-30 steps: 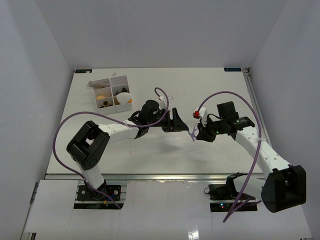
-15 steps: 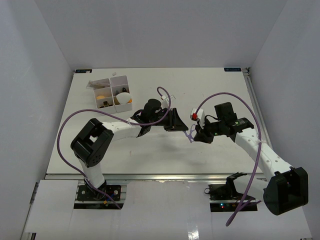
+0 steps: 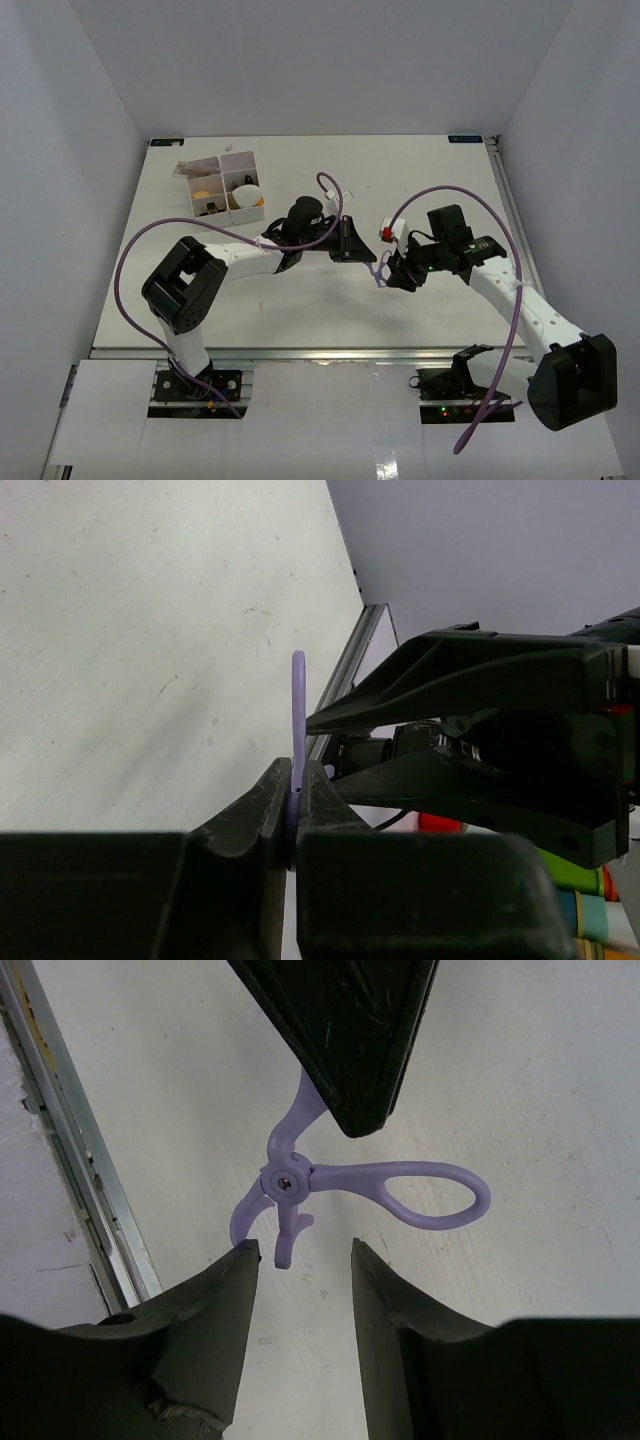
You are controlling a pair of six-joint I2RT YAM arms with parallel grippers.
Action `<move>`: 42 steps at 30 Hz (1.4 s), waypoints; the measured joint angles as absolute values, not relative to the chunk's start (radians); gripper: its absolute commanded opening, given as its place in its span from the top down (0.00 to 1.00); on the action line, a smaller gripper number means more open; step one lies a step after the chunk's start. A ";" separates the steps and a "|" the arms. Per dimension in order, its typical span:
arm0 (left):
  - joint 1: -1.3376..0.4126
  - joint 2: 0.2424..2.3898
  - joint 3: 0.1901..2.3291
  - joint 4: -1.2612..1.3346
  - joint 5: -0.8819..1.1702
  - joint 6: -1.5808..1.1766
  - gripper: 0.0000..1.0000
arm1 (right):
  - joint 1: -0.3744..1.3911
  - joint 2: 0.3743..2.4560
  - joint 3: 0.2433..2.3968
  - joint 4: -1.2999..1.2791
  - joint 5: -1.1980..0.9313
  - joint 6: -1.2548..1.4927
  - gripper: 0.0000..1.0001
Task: Organize the makeup
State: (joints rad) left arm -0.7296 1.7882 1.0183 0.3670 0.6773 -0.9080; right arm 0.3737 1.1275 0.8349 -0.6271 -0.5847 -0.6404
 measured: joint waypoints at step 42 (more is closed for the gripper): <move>-0.071 1.703 1.532 -0.304 0.465 0.311 0.97 | 0.310 1.005 0.755 -0.542 -0.562 -0.676 0.10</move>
State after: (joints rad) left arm -0.0710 1.7027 1.5317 -0.3042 0.4652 0.3109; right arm 0.3105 1.0049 0.7548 -0.5416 -0.5619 -0.6762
